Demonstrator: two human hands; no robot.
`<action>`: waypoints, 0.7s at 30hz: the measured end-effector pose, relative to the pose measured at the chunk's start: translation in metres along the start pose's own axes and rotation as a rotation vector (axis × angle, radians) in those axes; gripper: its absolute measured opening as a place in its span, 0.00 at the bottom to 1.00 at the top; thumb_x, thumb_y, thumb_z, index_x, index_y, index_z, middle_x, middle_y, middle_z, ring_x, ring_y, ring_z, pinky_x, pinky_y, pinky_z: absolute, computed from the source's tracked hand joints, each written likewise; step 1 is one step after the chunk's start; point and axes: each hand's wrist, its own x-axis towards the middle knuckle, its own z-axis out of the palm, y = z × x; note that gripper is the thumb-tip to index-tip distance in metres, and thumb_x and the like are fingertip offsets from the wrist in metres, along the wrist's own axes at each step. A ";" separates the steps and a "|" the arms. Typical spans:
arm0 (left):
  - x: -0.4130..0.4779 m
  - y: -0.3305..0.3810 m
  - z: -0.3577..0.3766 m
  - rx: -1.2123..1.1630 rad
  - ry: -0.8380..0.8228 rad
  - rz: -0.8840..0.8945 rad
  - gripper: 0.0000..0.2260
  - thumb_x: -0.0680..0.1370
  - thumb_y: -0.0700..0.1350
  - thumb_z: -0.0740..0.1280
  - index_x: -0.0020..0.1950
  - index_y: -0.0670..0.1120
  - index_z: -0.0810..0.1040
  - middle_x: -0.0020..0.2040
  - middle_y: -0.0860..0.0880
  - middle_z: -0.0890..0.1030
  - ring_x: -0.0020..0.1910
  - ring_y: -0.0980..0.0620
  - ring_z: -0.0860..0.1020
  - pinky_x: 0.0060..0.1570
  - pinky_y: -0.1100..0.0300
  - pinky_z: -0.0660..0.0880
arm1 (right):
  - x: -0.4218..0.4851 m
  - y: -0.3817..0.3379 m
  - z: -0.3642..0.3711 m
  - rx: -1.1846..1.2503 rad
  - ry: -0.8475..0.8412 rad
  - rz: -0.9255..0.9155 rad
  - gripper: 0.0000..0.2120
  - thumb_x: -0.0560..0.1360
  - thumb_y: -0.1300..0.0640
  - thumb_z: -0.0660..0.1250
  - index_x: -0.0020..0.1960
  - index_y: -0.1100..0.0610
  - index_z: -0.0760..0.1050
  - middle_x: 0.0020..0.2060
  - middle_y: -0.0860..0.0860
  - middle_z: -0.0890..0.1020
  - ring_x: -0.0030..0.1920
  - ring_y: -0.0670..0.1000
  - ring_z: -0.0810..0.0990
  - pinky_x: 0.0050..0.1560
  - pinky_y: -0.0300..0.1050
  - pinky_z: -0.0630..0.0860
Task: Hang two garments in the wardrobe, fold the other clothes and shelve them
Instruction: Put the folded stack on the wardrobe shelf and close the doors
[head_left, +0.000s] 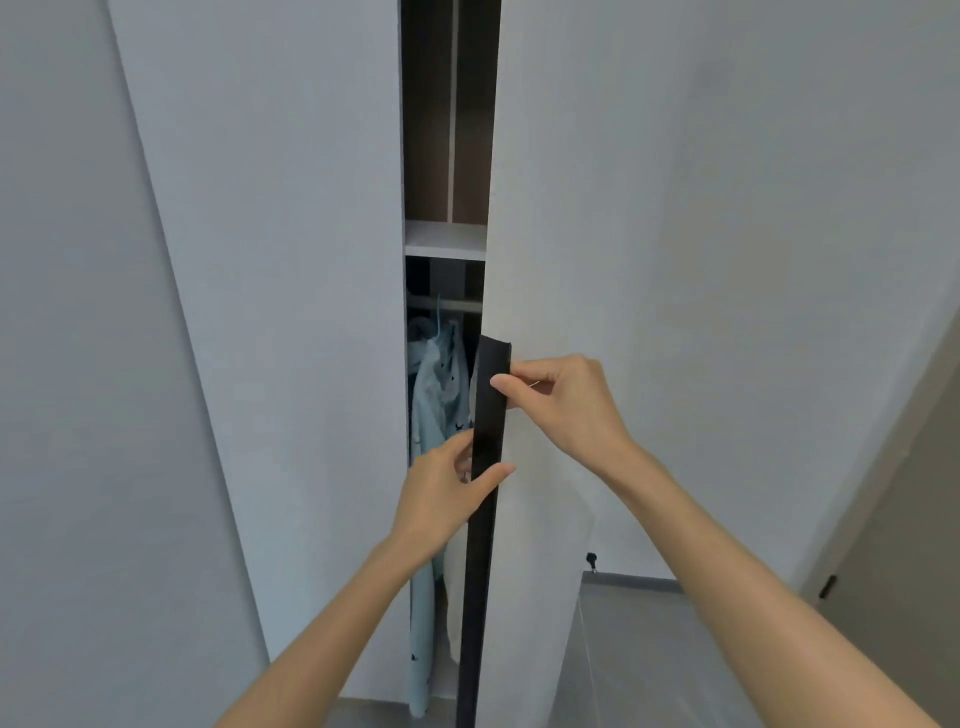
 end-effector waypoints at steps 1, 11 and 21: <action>0.008 -0.012 -0.007 -0.017 0.017 -0.020 0.17 0.70 0.58 0.72 0.57 0.65 0.72 0.40 0.74 0.74 0.46 0.73 0.75 0.42 0.81 0.69 | 0.012 0.001 0.013 -0.015 -0.006 -0.003 0.13 0.76 0.54 0.68 0.38 0.62 0.81 0.33 0.54 0.83 0.39 0.42 0.84 0.43 0.44 0.77; 0.111 -0.100 -0.067 0.101 0.038 -0.093 0.20 0.69 0.61 0.72 0.58 0.56 0.79 0.51 0.60 0.82 0.48 0.63 0.79 0.48 0.66 0.75 | 0.127 0.019 0.109 -0.150 -0.015 -0.059 0.20 0.76 0.51 0.67 0.34 0.67 0.76 0.30 0.62 0.80 0.37 0.61 0.80 0.34 0.48 0.72; 0.199 -0.147 -0.081 0.343 0.208 -0.022 0.56 0.62 0.67 0.74 0.73 0.65 0.33 0.77 0.52 0.36 0.76 0.47 0.37 0.72 0.42 0.48 | 0.205 0.049 0.153 -0.085 0.073 0.065 0.09 0.73 0.51 0.72 0.38 0.55 0.80 0.30 0.47 0.83 0.33 0.41 0.82 0.40 0.36 0.77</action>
